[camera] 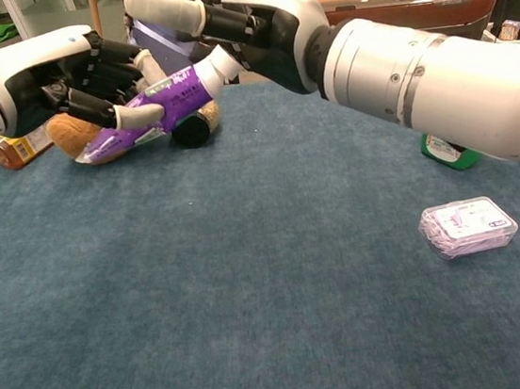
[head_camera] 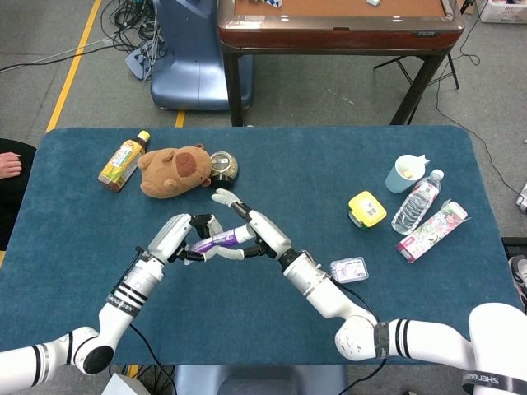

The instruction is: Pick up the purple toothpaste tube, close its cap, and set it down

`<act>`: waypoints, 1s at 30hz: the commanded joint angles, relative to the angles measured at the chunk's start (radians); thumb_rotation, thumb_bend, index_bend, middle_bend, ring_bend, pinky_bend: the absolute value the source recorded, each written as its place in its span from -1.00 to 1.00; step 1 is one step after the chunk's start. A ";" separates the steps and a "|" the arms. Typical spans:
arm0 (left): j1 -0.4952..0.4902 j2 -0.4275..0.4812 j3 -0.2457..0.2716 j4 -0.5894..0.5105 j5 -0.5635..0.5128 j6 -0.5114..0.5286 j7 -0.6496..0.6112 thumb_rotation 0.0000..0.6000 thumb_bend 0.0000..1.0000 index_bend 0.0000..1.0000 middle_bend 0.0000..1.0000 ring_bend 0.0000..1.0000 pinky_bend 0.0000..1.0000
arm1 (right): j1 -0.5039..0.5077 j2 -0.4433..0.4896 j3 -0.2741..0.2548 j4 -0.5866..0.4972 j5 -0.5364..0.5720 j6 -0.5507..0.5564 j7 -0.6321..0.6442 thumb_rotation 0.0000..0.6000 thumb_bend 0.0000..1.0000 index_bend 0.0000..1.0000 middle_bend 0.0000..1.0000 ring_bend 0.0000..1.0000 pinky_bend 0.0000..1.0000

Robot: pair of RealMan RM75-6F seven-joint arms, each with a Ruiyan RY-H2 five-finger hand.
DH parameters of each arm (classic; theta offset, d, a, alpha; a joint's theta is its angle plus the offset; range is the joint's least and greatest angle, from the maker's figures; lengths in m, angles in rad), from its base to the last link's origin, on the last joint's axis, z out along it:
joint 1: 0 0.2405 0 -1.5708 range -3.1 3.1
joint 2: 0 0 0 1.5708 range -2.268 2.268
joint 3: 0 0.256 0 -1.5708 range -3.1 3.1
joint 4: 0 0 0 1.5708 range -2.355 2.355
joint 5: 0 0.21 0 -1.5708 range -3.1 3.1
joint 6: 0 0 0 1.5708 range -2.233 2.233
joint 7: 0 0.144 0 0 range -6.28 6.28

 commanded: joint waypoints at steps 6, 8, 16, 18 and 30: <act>-0.011 -0.012 -0.009 0.004 -0.017 -0.010 0.002 1.00 -0.32 0.32 0.49 0.04 -0.04 | 0.005 -0.028 0.003 0.028 -0.014 0.013 0.030 0.25 -1.00 -1.00 -1.00 -1.00 -1.00; -0.013 -0.016 -0.012 0.003 -0.025 -0.012 0.000 1.00 -0.32 0.32 0.49 0.04 -0.04 | 0.006 -0.036 0.002 0.037 -0.019 0.021 0.032 0.25 -1.00 -1.00 -1.00 -1.00 -1.00; -0.027 -0.022 -0.031 -0.009 -0.052 -0.020 0.011 1.00 -0.32 0.32 0.49 0.04 -0.04 | 0.004 -0.073 0.010 0.068 -0.049 0.062 0.092 0.24 -1.00 -1.00 -1.00 -1.00 -1.00; -0.029 -0.021 -0.035 -0.013 -0.058 -0.022 0.014 1.00 -0.32 0.32 0.49 0.04 -0.04 | 0.003 -0.077 0.011 0.073 -0.053 0.067 0.107 0.24 -1.00 -1.00 -1.00 -1.00 -1.00; -0.038 -0.016 -0.045 -0.031 -0.081 -0.030 0.031 1.00 -0.32 0.33 0.49 0.04 -0.04 | 0.008 -0.098 0.007 0.098 -0.093 0.084 0.195 0.24 -1.00 -1.00 -1.00 -1.00 -1.00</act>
